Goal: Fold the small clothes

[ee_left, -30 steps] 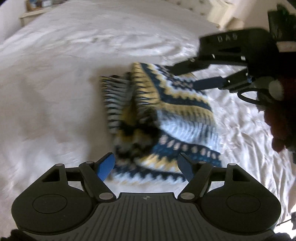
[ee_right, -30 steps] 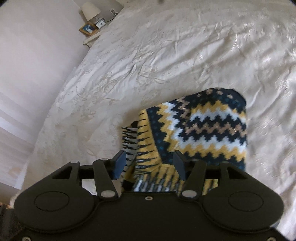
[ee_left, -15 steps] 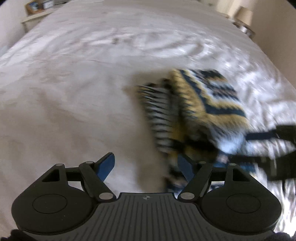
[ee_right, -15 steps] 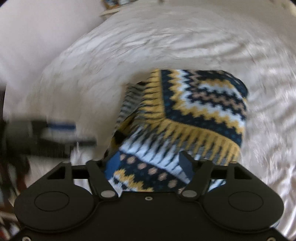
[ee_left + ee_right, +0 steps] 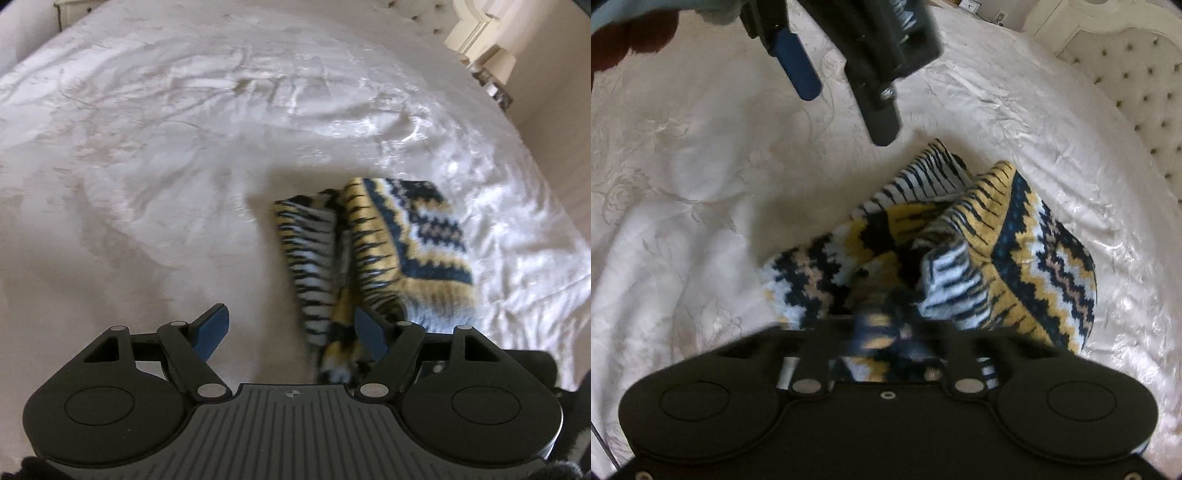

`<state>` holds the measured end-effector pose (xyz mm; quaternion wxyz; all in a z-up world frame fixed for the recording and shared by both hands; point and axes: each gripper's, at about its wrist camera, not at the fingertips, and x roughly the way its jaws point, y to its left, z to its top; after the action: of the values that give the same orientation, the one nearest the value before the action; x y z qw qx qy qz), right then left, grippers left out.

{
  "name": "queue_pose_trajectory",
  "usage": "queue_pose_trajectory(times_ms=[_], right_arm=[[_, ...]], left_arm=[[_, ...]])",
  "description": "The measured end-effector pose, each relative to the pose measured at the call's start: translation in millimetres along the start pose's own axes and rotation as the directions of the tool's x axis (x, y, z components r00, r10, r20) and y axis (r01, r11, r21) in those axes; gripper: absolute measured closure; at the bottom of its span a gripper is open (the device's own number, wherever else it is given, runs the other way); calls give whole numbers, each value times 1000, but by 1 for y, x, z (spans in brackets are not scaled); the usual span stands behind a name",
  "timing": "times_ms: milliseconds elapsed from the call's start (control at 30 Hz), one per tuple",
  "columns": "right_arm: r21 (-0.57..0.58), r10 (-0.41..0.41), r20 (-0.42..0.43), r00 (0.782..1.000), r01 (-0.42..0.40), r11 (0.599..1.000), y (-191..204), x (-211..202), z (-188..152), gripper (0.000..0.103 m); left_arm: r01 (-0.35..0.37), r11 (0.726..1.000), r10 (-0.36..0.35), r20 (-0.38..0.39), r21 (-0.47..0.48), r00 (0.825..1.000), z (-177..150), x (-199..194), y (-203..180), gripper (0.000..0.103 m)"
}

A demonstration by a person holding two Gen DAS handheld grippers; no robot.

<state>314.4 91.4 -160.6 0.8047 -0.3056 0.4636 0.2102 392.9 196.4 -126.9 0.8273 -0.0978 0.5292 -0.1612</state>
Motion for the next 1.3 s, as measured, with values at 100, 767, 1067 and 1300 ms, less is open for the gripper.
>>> queue_pose_trajectory(times_ms=[100, 767, 1067, 1300], right_arm=[[124, 14, 43, 999, -19, 992, -26, -15, -5, 90], [415, 26, 129, 991, -78, 906, -93, -46, -36, 90], [441, 44, 149, 988, -106, 891, -93, -47, -39, 90], [443, 36, 207, 978, -127, 887, -88, -73, -36, 90]], left_arm=[[42, 999, -42, -9, -1, 999, 8, 3, -8, 22], [254, 957, -276, -177, -140, 945, 48, 109, -66, 6], [142, 986, -155, -144, -92, 977, 58, 127, -71, 65], [208, 978, -208, -10, 4, 978, 61, 75, -74, 86]])
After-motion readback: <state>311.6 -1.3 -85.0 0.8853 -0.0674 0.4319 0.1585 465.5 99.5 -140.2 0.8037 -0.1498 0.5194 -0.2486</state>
